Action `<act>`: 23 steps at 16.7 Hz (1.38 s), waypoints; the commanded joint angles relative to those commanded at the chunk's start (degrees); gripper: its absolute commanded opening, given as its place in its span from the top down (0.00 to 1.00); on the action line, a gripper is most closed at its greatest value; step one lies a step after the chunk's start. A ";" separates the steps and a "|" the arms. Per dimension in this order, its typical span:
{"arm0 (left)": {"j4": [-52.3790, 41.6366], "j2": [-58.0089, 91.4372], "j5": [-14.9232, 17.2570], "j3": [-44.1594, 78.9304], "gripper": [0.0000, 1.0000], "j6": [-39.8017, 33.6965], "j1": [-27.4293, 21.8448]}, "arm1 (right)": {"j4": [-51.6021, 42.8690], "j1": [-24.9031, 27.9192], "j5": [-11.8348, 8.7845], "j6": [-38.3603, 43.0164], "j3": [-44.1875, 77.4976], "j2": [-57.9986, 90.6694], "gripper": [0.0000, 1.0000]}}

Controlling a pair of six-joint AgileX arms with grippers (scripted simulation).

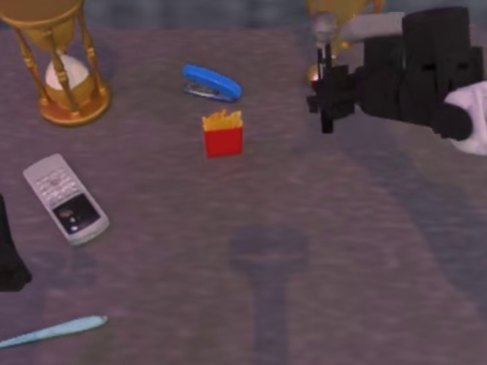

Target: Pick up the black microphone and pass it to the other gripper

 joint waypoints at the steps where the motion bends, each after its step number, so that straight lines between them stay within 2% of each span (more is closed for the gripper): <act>1: 0.00 0.00 0.00 0.00 0.00 0.00 0.00 | 5.25 -0.07 -1.55 -1.12 -1.60 -1.27 1.00; 5: 0.00 0.00 0.00 0.00 0.00 0.00 0.00 | 22.27 -0.32 -6.84 -5.14 -6.69 -6.38 1.00; 8: 0.00 0.00 0.00 0.00 0.00 0.00 0.00 | 29.02 -0.46 -9.29 -7.21 -8.77 -9.39 1.00; 10: 0.00 0.00 0.00 0.00 0.00 0.00 0.00 | 30.38 -0.50 -9.83 -7.69 -9.19 -10.14 1.00; 15: 0.00 0.00 0.00 0.00 0.00 0.00 0.00 | 30.23 -0.05 -9.60 -7.53 -9.01 -10.07 1.00; 16: 0.00 0.00 0.00 0.00 0.00 0.00 0.00 | 30.17 0.68 -8.97 -7.52 -9.40 -10.65 1.00; 18: 0.00 0.00 0.00 0.00 0.00 0.00 0.00 | 29.92 3.48 -6.33 -7.47 -10.96 -12.91 1.00; 23: 0.00 0.00 0.00 0.00 0.00 0.00 0.00 | 28.92 13.30 3.12 -7.23 -16.60 -21.03 1.00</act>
